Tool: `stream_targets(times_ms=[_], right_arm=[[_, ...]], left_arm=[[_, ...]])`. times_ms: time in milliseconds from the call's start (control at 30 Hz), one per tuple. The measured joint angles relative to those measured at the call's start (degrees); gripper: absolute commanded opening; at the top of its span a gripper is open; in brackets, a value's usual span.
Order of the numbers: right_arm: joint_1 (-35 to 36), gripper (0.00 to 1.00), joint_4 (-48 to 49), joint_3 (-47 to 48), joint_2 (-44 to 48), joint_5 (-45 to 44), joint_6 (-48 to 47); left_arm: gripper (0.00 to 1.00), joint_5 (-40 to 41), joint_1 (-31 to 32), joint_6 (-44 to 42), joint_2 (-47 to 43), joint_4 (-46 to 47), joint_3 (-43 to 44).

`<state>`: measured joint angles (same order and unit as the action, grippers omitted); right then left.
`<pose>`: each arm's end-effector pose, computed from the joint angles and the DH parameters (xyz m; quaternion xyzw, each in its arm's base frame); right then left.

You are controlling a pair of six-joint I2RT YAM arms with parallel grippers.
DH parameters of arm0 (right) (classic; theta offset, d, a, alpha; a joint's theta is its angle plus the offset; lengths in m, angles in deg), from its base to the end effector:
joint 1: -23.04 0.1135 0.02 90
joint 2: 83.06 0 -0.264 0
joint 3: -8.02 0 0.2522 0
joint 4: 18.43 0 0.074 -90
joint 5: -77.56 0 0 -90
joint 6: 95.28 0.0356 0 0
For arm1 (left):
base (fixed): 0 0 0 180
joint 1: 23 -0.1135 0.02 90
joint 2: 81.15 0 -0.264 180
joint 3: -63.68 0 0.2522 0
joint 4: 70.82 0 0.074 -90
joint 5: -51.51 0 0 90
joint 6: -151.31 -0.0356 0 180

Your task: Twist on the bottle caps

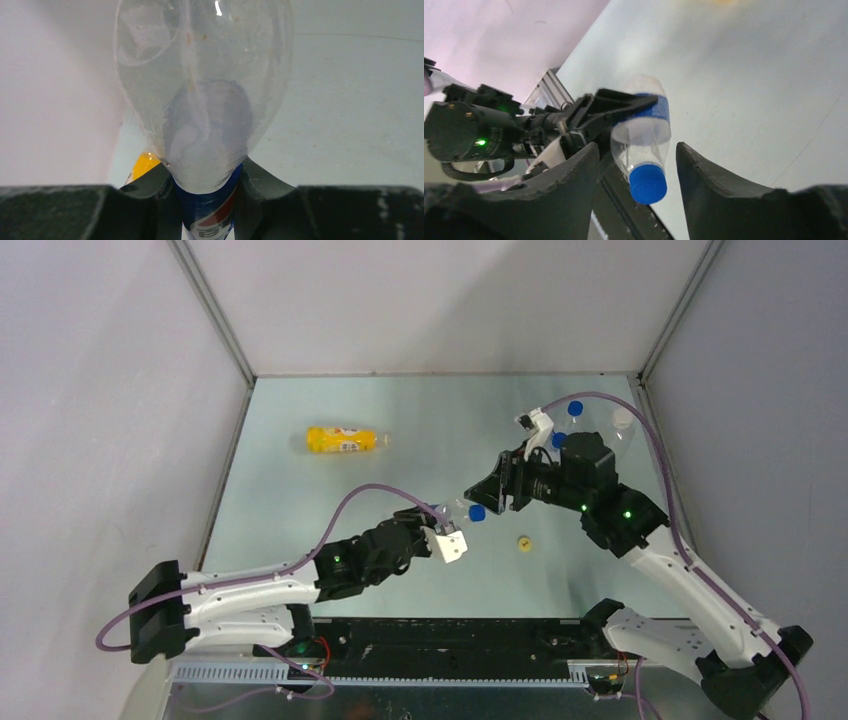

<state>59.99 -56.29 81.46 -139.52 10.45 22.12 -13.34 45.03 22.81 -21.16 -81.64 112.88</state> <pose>0.1636 0.1404 0.3691 -0.1794 0.7950 0.4344 0.3836 0.1017 -0.2118 0.2558 0.5738 0.5809 0.0343 0.5763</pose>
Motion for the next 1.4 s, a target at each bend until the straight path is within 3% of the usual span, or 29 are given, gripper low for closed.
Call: stream_targets(times_ms=[267, 567, 700, 867, 933, 1033, 1100, 1133, 1200, 1400], right_arm=[[4.8, 0.66, 8.5, -4.4, 6.3, -5.4, -3.3], [9.8, 0.63, 9.5, -7.6, 6.8, -15.0, -4.4], [11.1, 0.53, 10.0, -8.2, 7.8, -17.3, -4.3], [12.2, 0.21, 11.4, -8.8, 8.4, -17.3, -3.7], [12.3, 0.04, 11.9, -8.9, 8.5, -17.7, -3.8], [12.3, 0.00, 12.0, -9.0, 8.5, -17.9, -3.7], [12.3, 0.00, 12.0, -9.0, 8.6, -18.1, -3.7], [12.3, 0.00, 11.8, -9.0, 8.7, -18.3, -3.8], [12.3, 0.00, 10.7, -9.1, 9.2, -19.4, -4.6], [10.8, 0.00, 3.7, -8.3, 9.7, -25.3, -8.9]], left_arm=[[0.02, -4.0, 0.1, 8.2, 0.0, 4.4, -2.0], [0.02, -7.9, -0.1, 14.8, -0.5, 10.3, -2.0], [0.02, -9.1, -0.6, 16.4, -0.7, 10.8, -2.1], [0.05, -10.5, -1.1, 18.3, -0.7, 11.2, -2.1], [0.11, -10.8, -1.3, 19.1, -0.7, 11.5, -2.1], [0.34, -11.6, -1.7, 20.3, -0.6, 11.9, -2.3], [0.60, -12.2, -2.1, 21.0, -0.6, 12.4, -2.6], [0.89, -12.4, -2.3, 21.5, -0.6, 12.5, -2.7], [0.98, -12.8, -3.1, 22.7, -0.7, 13.2, -2.9], [1.00, -12.9, -6.3, 27.2, -1.8, 13.7, -3.1]])
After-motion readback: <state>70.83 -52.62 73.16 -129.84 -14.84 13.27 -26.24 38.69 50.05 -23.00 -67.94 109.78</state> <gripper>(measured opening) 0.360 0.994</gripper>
